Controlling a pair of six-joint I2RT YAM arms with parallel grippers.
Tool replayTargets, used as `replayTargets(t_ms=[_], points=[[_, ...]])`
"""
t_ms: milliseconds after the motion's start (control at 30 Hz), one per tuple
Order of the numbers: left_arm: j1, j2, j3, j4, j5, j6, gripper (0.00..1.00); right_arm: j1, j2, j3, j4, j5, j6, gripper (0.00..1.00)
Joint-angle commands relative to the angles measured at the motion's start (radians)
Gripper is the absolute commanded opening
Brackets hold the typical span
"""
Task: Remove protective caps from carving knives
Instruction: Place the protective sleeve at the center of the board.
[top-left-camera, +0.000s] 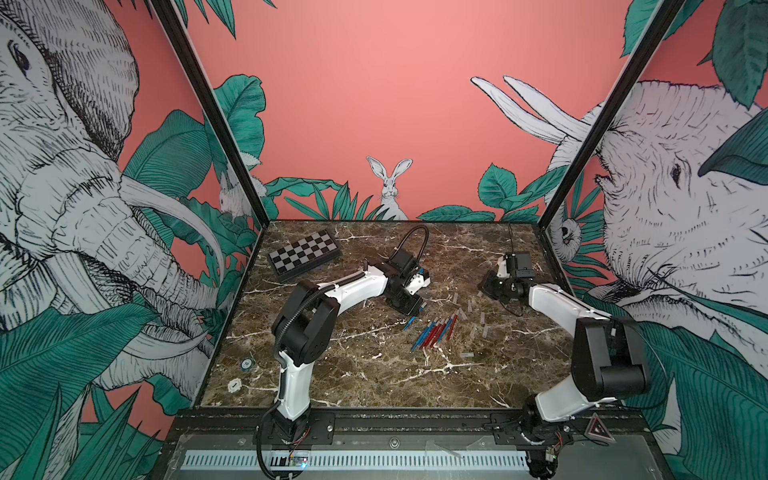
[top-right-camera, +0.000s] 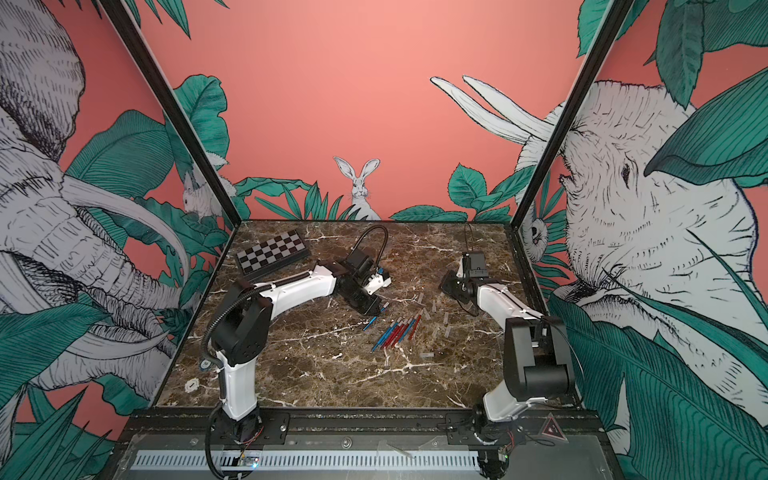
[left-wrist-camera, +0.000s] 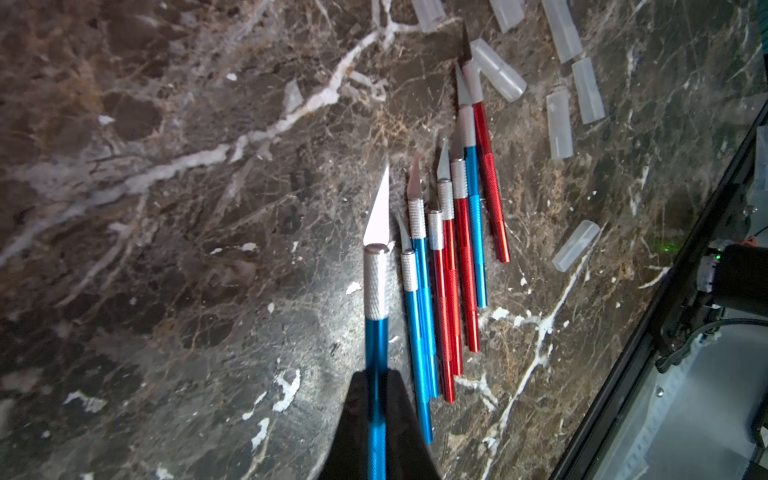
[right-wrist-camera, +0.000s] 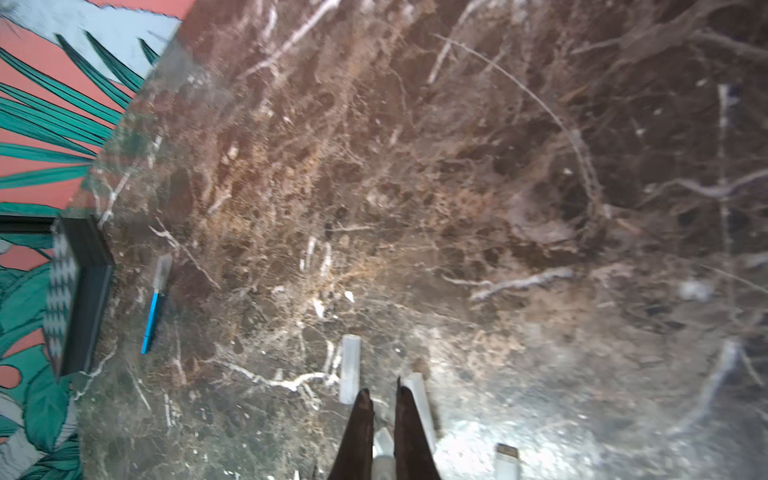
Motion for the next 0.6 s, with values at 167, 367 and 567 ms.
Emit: replayTargets(t_ms=[167, 367, 567], points=[[0.007, 0.000, -0.008, 0.010, -0.025, -0.037, 0.00, -0.013, 0.118, 0.034, -0.067, -0.029, -0.082, 0.02], [0.007, 0.018, -0.007, 0.012, -0.027, -0.041, 0.00, -0.013, 0.156, 0.045, -0.066, -0.023, -0.094, 0.03], [0.007, 0.031, -0.008, 0.017, -0.009, -0.041, 0.00, -0.013, 0.172, 0.046, -0.062, -0.012, -0.097, 0.05]])
